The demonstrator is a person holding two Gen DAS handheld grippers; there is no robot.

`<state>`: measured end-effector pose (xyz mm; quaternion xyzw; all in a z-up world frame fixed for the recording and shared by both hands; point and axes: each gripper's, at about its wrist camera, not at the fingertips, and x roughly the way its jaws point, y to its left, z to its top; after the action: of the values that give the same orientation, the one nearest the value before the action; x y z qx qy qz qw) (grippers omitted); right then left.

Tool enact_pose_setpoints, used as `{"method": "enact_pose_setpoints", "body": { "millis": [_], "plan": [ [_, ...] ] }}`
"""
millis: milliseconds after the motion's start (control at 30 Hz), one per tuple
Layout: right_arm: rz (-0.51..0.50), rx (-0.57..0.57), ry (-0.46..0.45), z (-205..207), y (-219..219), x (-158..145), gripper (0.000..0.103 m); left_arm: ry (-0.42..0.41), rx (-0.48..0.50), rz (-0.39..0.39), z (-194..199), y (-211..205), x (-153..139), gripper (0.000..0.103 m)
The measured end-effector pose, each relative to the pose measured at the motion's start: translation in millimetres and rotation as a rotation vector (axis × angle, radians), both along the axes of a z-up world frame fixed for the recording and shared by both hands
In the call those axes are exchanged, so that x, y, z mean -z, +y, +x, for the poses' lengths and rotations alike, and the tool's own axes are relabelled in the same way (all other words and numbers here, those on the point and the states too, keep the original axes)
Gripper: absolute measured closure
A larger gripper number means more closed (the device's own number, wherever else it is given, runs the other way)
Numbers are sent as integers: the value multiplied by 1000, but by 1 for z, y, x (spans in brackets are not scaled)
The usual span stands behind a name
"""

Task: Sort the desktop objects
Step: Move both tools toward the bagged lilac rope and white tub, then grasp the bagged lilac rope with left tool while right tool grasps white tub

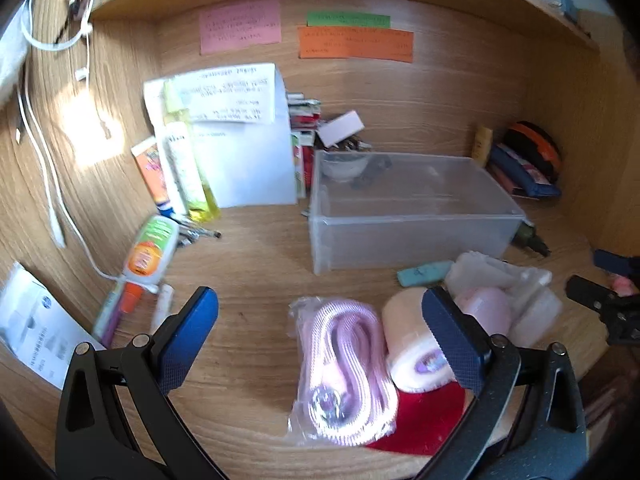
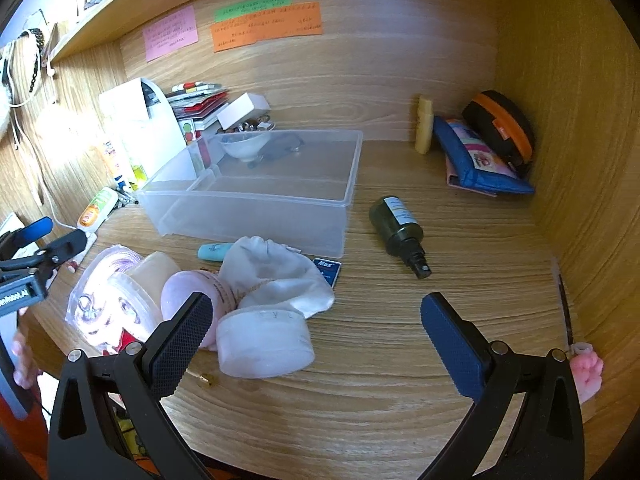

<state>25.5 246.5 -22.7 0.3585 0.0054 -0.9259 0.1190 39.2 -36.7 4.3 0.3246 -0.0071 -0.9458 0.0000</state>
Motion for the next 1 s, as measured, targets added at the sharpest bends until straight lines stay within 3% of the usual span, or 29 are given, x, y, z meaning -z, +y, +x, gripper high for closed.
{"method": "enact_pose_setpoints", "body": {
  "millis": [167,400,633,733,800,1000],
  "plan": [
    [-9,-16,-18,5,4,6,0,-52,13,102,10,-17,15,0],
    [-26,-68,-100,7,-3,31,0,-208,8,129,11,-21,51,0],
    [-49,-112,-169,-5,-11,49,0,-258,86,8,-5,3,71,0],
    [-63,-142,-190,-10,-16,55,1,-283,139,8,-15,7,76,0],
    [-75,-162,-208,-13,-18,59,5,-291,149,-1,-22,7,77,0],
    [-62,-180,-233,-17,-27,67,37,-319,179,35,-31,-8,79,0]
  ]
}}
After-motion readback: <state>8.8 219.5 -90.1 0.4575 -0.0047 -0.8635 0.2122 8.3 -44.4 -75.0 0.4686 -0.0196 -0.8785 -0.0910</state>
